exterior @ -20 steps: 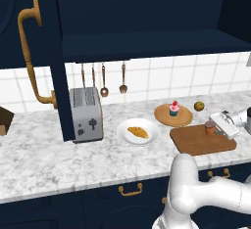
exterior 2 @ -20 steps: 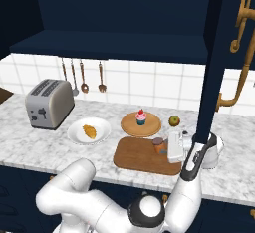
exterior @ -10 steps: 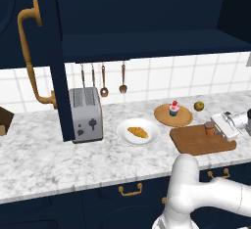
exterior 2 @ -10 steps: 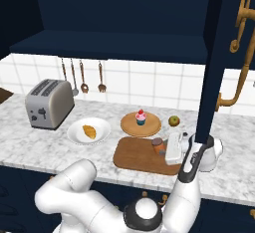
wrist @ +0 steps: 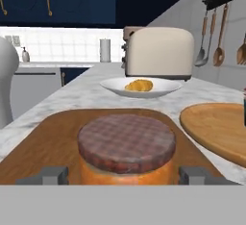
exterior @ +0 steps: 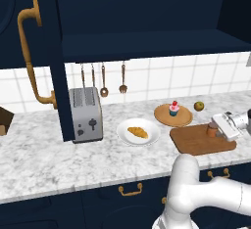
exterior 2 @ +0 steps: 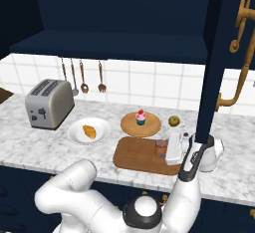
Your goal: From the different types of pastries on the counter, select a croissant and place it on the cutting board. Then retrieve a jar of jam from the cabinet and place it alongside the croissant on the cutting board.
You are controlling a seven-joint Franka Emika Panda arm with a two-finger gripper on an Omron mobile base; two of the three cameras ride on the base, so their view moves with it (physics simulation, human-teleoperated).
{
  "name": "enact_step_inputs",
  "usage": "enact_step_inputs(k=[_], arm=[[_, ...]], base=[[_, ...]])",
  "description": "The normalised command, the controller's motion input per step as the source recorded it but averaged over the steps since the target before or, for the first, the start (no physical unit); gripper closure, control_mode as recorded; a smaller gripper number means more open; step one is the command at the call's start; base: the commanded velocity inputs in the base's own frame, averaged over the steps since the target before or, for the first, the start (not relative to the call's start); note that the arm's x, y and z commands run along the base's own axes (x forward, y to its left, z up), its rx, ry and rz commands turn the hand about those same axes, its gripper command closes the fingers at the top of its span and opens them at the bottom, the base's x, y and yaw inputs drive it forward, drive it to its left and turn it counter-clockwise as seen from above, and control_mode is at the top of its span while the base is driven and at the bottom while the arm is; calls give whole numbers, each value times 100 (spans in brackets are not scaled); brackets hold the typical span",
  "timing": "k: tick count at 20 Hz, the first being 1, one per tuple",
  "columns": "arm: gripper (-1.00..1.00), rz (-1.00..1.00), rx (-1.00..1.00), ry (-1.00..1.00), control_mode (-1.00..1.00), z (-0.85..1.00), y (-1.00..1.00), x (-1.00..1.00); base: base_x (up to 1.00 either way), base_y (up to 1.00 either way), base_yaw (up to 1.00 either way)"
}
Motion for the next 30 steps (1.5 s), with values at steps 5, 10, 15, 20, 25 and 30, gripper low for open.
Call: enact_step_inputs(k=[5,10,15,20,25,30], arm=[[-100,11,0,-1,-100,0,-57,13],[-100,7,0,0,-100,30,-25,34],[-100,7,-5,-6,-100,66,0,9],[-100,3,-10,-3,-100,10,21,12],[-100,2,-25,-26,-100,23,13,0],[-100,0,-25,-22,-100,34,47,0]], base=[[0,0,0],[0,0,0],[0,0,0],[0,0,0],[0,0,0],[0,0,0]])
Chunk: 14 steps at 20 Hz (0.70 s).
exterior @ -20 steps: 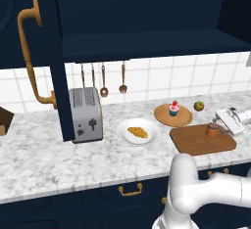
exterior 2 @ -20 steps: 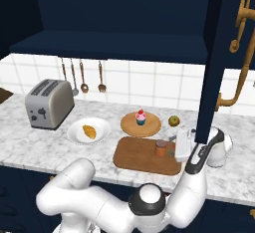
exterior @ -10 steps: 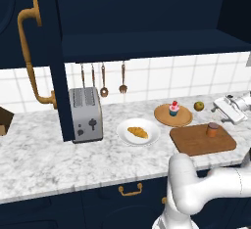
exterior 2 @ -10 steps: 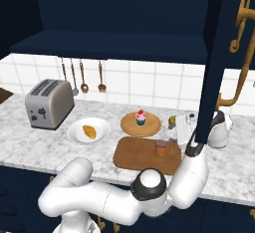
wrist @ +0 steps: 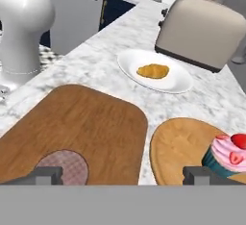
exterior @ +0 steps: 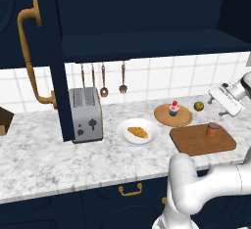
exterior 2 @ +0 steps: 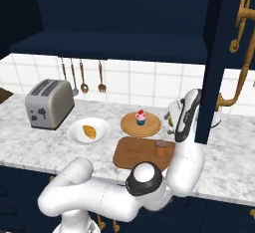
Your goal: From the different types of pastries on the counter, select a croissant and place it on the cutting board. Then retrieve a jar of jam from the cabinet and place it alongside the croissant on the cutting board.
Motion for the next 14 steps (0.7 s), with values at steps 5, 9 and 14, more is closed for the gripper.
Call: enact_step_inputs(k=[5,9,14], arm=[[-100,0,-22,-14,-100,53,47,0],[-100,0,-19,-10,-100,59,42,0],[-100,0,-19,-8,-100,15,63,-17]], base=[[0,0,0],[0,0,0],[0,0,0]])
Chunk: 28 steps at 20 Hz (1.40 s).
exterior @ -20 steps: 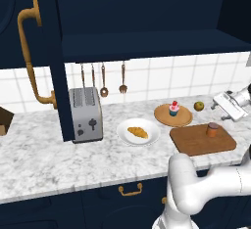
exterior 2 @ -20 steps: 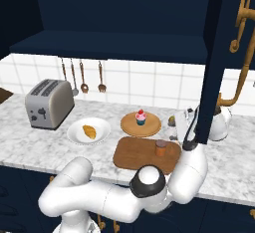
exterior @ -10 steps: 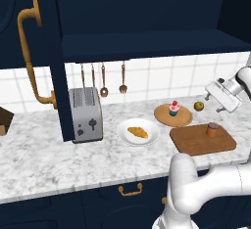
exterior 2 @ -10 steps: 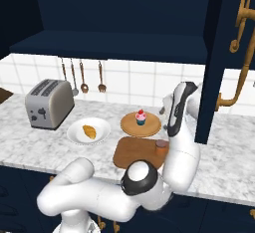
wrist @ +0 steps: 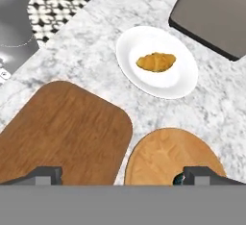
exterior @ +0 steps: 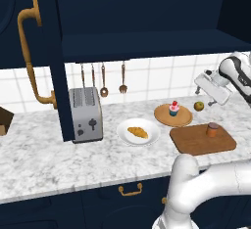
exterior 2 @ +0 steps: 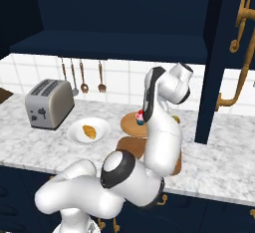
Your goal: From the different types of pastries on the counter, select a croissant and place it on the cutting board. Then retrieve a jar of jam from the cabinet and place it alongside the croissant on the cutting board.
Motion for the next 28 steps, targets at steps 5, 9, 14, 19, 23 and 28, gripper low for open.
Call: enact_step_inputs(k=[5,9,14,19,23,28], arm=[[-100,-4,-15,-14,-100,-1,67,-63],[-100,0,-22,-21,-100,14,76,-32],[-100,0,-20,-5,-100,31,95,-2],[-100,1,-18,5,-100,37,81,0],[-100,-4,-14,16,-100,16,82,-13],[-100,-12,-2,2,-100,0,47,-31]], base=[[0,0,0],[0,0,0],[0,0,0],[0,0,0],[0,0,0],[0,0,0]])
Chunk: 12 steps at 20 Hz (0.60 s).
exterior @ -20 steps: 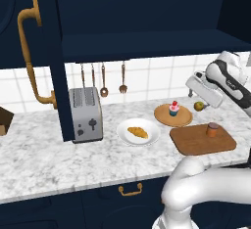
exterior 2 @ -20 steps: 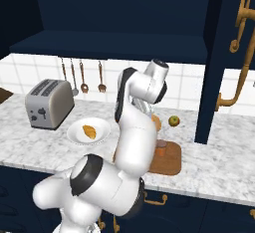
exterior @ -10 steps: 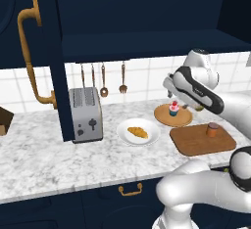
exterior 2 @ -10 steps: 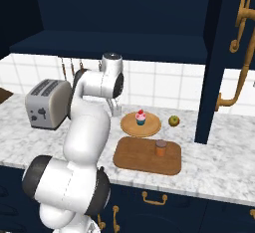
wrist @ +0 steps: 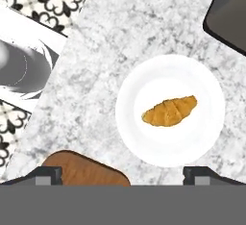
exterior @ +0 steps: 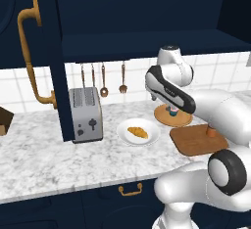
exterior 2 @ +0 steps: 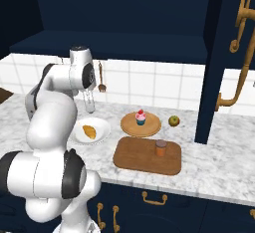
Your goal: From the different types of pastries on the counter, select a croissant and place it on the cutting board. Then retrieve a jar of jam from the cabinet and place it alongside the croissant on the cutting board.
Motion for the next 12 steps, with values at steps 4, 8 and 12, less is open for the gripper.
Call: enact_step_inputs(k=[4,8,12], arm=[[-100,34,0,0,-100,-7,15,-9],[-100,54,0,0,-100,-26,3,0],[-100,48,0,0,-100,-27,28,0]], base=[[0,0,0],[0,0,0],[0,0,0]])
